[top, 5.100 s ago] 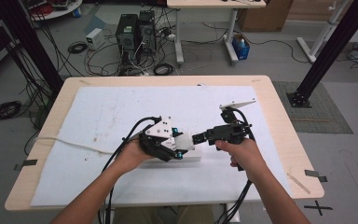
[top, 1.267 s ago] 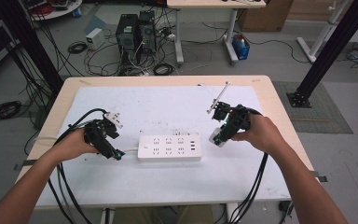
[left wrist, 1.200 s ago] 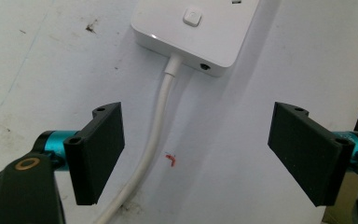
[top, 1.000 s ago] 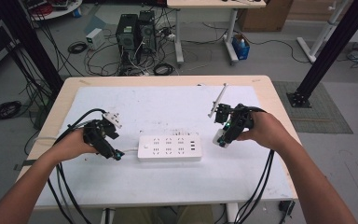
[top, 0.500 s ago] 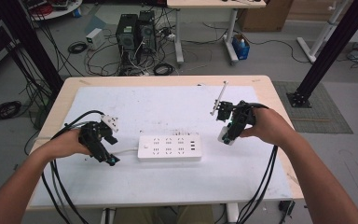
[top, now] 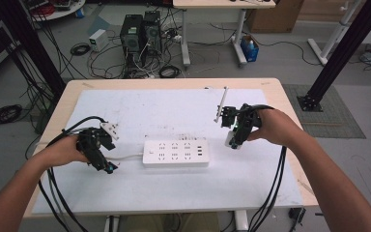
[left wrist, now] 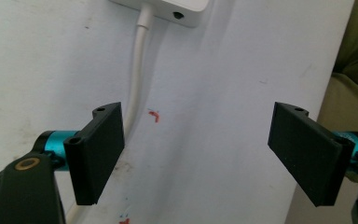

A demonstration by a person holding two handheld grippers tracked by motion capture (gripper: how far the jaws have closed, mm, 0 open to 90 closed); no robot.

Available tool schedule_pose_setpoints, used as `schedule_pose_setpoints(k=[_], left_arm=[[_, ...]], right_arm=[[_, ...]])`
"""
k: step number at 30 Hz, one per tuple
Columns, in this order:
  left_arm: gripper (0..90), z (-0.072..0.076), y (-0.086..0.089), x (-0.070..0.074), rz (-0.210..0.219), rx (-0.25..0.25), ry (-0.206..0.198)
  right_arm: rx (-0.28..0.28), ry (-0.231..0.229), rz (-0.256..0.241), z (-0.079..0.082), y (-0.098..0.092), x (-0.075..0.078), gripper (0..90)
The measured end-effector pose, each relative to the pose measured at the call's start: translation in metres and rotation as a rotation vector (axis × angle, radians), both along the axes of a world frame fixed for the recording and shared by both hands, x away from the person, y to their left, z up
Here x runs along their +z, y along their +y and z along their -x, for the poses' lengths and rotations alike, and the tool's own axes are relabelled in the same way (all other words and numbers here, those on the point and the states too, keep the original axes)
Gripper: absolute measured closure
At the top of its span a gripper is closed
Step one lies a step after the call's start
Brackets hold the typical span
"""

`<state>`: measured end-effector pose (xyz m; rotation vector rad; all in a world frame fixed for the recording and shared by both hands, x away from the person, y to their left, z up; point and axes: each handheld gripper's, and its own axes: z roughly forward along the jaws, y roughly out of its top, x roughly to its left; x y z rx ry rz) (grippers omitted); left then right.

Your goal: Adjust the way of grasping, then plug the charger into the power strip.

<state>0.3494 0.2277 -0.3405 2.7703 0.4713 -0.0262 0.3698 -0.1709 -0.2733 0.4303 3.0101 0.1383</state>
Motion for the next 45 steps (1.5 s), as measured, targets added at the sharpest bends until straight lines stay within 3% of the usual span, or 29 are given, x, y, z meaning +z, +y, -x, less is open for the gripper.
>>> schedule_pose_setpoints(k=[8,13,16,19,23,24,29,33,35,40,45], left_arm=[[18.6,0.0,0.003,0.006,-0.019,0.019,-0.032],[18.6,0.0,0.005,0.005,-0.045,0.037,-0.039],[18.6,-0.001,0.004,0.006,-0.061,0.038,-0.054],[18.6,-0.003,0.004,0.007,-0.078,0.034,-0.058],[18.6,-0.004,0.004,0.006,-0.081,0.061,-0.059],[18.6,-0.004,0.004,0.006,-0.083,0.06,-0.062],[18.6,0.001,0.004,0.003,-0.088,0.082,-0.054],[18.6,0.003,0.005,0.002,-0.086,0.091,-0.069],[18.6,0.004,0.004,0.001,-0.094,0.094,-0.065],[18.6,0.0,0.004,0.004,-0.114,0.074,-0.075],[18.6,0.0,0.003,0.002,-0.113,0.08,-0.077]], right_arm=[[-0.053,-0.034,-0.063,-0.003,-0.001,0.007,62.0],[-0.048,-0.021,-0.067,-0.004,0.002,0.006,62.1],[-0.061,-0.027,-0.076,-0.006,0.002,0.006,62.1],[-0.037,-0.042,-0.08,-0.007,0.004,0.005,62.1],[-0.039,-0.053,-0.102,-0.013,0.009,0.008,62.2],[-0.026,-0.066,-0.11,-0.014,0.01,0.008,62.3],[0.048,-0.037,-0.086,-0.018,0.024,0.002,62.2],[0.101,-0.024,-0.072,-0.021,0.038,-0.002,62.2],[0.138,-0.025,-0.09,-0.024,0.047,-0.002,62.3],[0.174,-0.022,-0.136,-0.028,0.058,-0.001,62.3],[0.2,-0.027,-0.12,-0.033,0.072,-0.007,62.3]])
